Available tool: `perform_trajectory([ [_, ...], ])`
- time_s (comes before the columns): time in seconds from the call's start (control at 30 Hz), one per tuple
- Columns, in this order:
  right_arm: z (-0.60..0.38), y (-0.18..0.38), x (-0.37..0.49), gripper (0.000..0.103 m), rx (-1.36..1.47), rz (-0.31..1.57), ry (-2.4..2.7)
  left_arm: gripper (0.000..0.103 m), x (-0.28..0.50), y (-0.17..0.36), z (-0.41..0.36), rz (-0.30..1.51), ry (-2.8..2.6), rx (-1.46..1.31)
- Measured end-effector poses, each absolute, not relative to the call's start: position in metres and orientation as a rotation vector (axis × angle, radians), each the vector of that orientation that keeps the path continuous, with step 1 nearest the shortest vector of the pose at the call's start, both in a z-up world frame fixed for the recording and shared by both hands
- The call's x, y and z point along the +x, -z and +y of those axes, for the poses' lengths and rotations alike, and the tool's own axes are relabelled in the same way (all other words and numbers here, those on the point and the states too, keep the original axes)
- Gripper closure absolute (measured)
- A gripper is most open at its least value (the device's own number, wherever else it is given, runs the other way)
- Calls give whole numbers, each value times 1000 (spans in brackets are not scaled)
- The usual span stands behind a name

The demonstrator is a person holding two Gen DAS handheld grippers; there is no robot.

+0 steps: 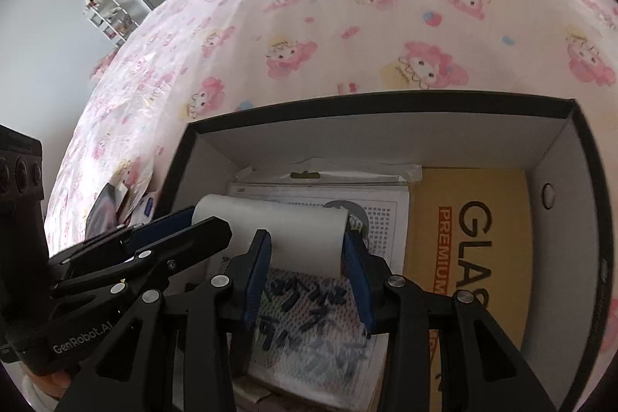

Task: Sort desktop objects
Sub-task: 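Lower the paper roll into the shoebox beside the puzzle pack and release, then withdraw the left tool from the shoebox and move toward the item pile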

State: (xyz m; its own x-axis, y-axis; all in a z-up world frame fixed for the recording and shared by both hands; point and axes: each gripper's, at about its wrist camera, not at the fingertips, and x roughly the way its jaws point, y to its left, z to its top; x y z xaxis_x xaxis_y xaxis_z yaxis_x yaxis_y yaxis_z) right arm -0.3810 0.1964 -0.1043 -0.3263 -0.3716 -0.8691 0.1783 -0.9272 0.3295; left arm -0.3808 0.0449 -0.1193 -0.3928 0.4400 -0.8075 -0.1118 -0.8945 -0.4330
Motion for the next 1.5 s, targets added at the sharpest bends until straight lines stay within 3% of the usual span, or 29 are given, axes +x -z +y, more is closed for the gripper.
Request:
perform_trajectory([
  [0.07,199,106,-386,67,1577,-289,2293,68,-385,121,44,-436,-2350,-1488],
  [0.2,205,103,-387,67,1558,-320,2319,57,-387,114,40,-416,-2397,-1452],
  [0.43,210,95,-374,67,1533,-212,2360,64,-364,99,40,-338,-2408,-1376],
  [0.8,210,105,-361,67,1672,-83,2282,66,-352,119,85,-81,-2272,-1559],
  [1.0,210,111,-381,66,1664,-102,2317,73,-378,126,84,-110,-2286,-1587],
  [1.23,212,104,-387,66,1607,-143,2389,75,-396,127,82,-118,-2325,-1539],
  [1.5,204,92,-372,66,1562,-58,2428,75,-395,124,80,-161,-2341,-1518],
])
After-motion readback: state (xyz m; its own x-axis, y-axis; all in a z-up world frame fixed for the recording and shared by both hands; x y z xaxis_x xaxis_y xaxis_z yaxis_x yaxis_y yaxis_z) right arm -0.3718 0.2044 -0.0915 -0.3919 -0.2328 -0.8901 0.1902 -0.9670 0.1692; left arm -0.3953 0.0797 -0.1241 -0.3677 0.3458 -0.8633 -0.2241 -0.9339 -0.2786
